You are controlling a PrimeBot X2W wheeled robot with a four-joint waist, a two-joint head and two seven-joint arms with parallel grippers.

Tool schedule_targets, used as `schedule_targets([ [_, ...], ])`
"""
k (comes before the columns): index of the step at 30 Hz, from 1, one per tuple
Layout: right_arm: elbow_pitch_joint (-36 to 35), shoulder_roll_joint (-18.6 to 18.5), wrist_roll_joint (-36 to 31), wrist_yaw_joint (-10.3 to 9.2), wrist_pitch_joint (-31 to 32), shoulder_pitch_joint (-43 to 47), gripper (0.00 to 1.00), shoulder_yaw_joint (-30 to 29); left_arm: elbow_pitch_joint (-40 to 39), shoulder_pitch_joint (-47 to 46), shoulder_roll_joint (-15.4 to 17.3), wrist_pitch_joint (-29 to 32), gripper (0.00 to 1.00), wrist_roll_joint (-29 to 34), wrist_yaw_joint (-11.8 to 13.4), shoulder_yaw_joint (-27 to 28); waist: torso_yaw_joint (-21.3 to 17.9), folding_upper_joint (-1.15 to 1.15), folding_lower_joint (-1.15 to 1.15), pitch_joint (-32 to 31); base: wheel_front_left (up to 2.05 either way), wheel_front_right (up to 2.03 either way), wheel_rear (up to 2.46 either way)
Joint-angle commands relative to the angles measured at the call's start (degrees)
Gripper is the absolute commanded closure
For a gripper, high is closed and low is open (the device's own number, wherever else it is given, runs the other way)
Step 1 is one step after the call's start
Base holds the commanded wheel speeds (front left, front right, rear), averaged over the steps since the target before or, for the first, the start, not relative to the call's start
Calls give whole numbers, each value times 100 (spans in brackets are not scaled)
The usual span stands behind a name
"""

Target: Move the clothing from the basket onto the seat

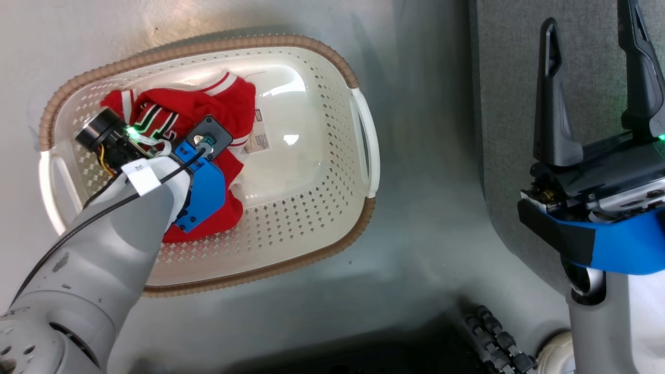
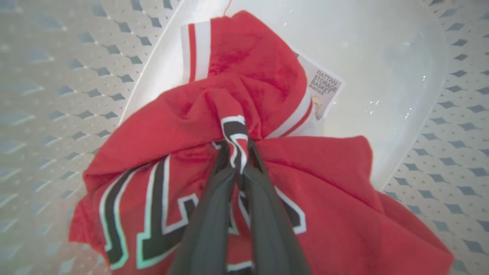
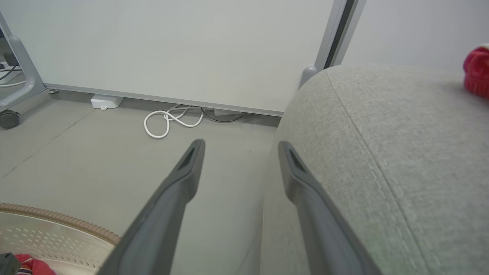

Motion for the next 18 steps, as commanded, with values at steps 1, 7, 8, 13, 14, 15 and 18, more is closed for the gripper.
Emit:
schedule_targets([
  [1,45,5,12,3,7,-34,0,-7,9,-124,-22,-94,100,-25,-18,4,17,0,1,-36,0,0,0],
  [7,177,3,-12,2,3,-51,0,-74,-20,-17,-237,-527,100,-157,-43,39,182,0,1,-384,0,0,0],
  [8,207,3,-16,2,3,-47,0,-79,-29,21,-277,-580,100,-177,-46,29,213,0,1,-459,0,0,0],
  [13,399,2,11,2,3,-38,0,-67,-185,271,-419,-803,100,-331,-32,-33,340,0,1,-915,0,0,0],
  [14,440,2,23,2,4,-30,0,-60,-243,322,-427,-837,100,-363,-33,-47,357,0,1,-1007,0,0,0],
  [15,486,3,21,2,3,-10,0,-69,-304,382,-442,-874,100,-408,-33,-62,385,0,1,-1126,0,0,0],
  [18,601,2,26,2,3,65,0,-76,-463,550,-445,-975,100,-534,-34,-95,457,0,1,-1439,0,0,0],
])
